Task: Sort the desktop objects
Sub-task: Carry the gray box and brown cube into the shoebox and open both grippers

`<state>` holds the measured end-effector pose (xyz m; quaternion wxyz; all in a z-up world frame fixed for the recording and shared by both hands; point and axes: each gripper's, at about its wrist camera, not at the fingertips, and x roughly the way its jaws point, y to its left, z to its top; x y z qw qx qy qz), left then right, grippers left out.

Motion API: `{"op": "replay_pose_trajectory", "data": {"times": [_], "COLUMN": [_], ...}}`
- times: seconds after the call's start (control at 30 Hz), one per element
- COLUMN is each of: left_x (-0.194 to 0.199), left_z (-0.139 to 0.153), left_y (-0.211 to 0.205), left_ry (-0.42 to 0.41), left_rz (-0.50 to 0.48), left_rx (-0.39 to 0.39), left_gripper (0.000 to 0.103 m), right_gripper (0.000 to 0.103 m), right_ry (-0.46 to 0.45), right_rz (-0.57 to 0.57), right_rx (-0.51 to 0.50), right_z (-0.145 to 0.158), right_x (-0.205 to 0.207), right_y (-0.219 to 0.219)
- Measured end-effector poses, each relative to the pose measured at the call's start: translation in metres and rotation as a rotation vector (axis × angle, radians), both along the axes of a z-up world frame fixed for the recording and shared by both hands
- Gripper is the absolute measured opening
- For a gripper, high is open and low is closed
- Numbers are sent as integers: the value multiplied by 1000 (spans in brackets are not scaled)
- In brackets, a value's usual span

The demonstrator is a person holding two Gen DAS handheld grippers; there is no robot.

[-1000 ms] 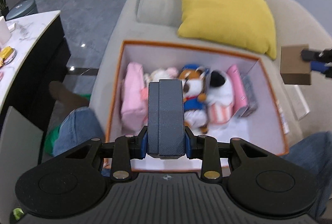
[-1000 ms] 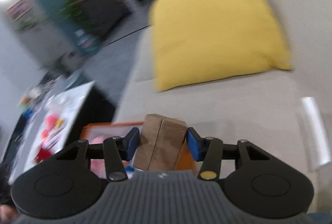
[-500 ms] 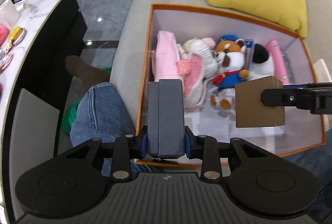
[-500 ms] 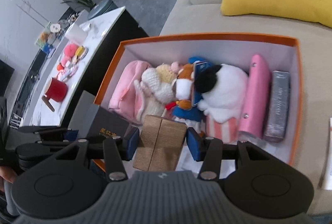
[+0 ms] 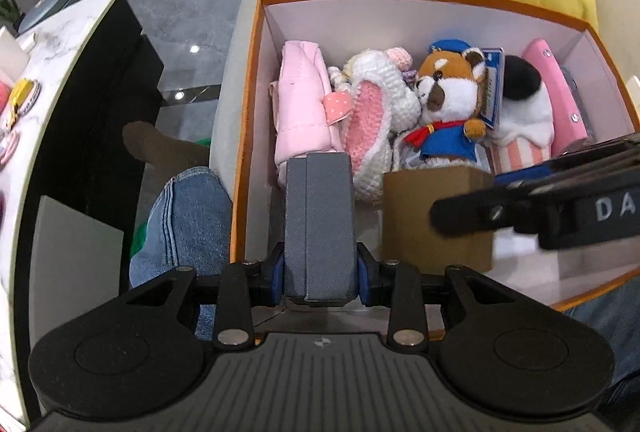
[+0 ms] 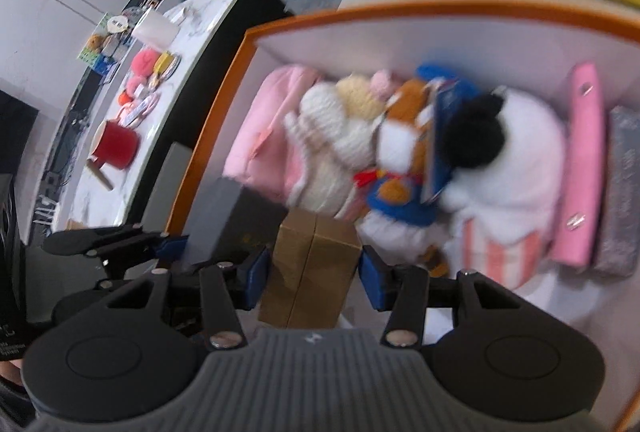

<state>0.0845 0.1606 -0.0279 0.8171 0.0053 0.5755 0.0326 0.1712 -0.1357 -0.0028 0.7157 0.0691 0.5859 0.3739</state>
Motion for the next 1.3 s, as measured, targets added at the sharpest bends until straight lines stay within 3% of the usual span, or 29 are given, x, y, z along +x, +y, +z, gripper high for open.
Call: {"op": "replay_pose_trajectory", "data": {"times": [0.17,0.37,0.7,0.9,1.1,1.3], "left_x": [-5,-14,-48,-48,-52,-53], "left_z": [0,5,50,41,31,27], "left_y": [-5,0,20,34,41,46], "left_ry": [3,-22,-227,-184,-177,-169], "left_rz": [-45,-55,-29,9,34,43], "left_rx": [29,-3,-51,-94,-125,-148], "left_gripper": [39,40,40,40,31,23], "right_gripper": [50,50,51,52,50,32], "right_ry": [37,94,113,144,138,126], "right_rz": [-10,-31,-20,-47,-29,-5], "right_rx": [-2,-7,-32,-9,30,22], "right_z": [-13,-29,-32,-34,-27,-29], "right_x": [-2,3,-1,3,-2,-9], "right_y": [8,12,36,32,24,20]}}
